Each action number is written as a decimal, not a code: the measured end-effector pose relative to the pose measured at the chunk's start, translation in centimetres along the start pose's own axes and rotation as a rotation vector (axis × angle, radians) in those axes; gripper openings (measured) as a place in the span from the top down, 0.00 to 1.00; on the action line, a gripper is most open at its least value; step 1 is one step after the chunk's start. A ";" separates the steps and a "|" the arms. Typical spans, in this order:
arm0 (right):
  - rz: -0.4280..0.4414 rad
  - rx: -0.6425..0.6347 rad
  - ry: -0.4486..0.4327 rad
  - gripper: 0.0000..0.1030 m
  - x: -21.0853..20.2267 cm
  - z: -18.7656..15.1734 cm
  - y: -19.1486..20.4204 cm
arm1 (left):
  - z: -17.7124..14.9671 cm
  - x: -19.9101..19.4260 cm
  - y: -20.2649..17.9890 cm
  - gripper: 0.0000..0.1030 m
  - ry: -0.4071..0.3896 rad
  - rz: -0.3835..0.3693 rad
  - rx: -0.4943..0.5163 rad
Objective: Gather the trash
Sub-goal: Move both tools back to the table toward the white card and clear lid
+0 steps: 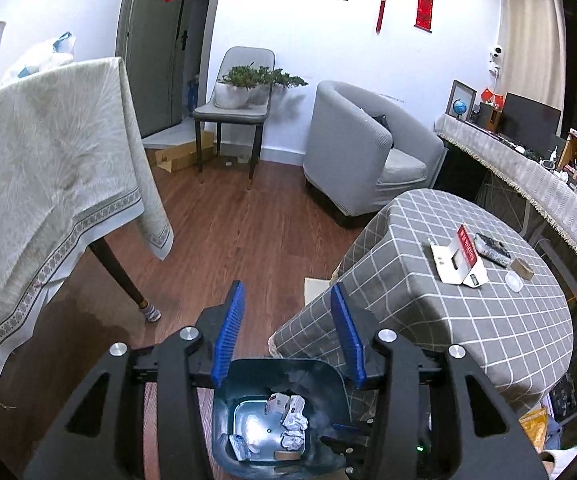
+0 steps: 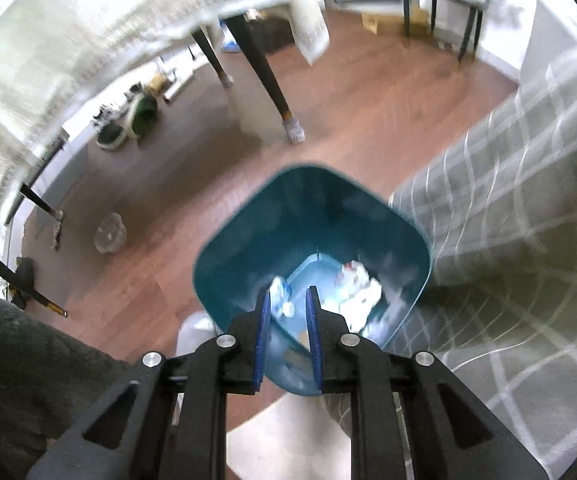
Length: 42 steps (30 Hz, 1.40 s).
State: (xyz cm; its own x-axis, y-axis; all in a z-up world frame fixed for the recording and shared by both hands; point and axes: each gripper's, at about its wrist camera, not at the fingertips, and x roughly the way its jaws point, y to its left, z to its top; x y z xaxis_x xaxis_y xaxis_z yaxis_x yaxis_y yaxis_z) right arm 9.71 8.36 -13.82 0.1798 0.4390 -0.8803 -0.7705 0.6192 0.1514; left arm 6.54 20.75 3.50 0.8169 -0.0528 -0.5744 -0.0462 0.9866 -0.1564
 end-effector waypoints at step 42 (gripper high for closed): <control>-0.340 0.211 -0.419 0.23 -20.1 -4.3 -17.5 | 0.7 8.2 -16.2 0.28 0.034 -0.154 0.156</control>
State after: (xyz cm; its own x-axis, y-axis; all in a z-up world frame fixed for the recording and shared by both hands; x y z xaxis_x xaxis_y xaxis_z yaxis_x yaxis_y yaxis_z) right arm 16.93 -14.14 -0.72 0.6559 0.3865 -0.6484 -0.4960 0.8682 0.0158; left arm 14.41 4.45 1.94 0.7875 -0.2077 -0.5803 0.1697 0.9782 -0.1198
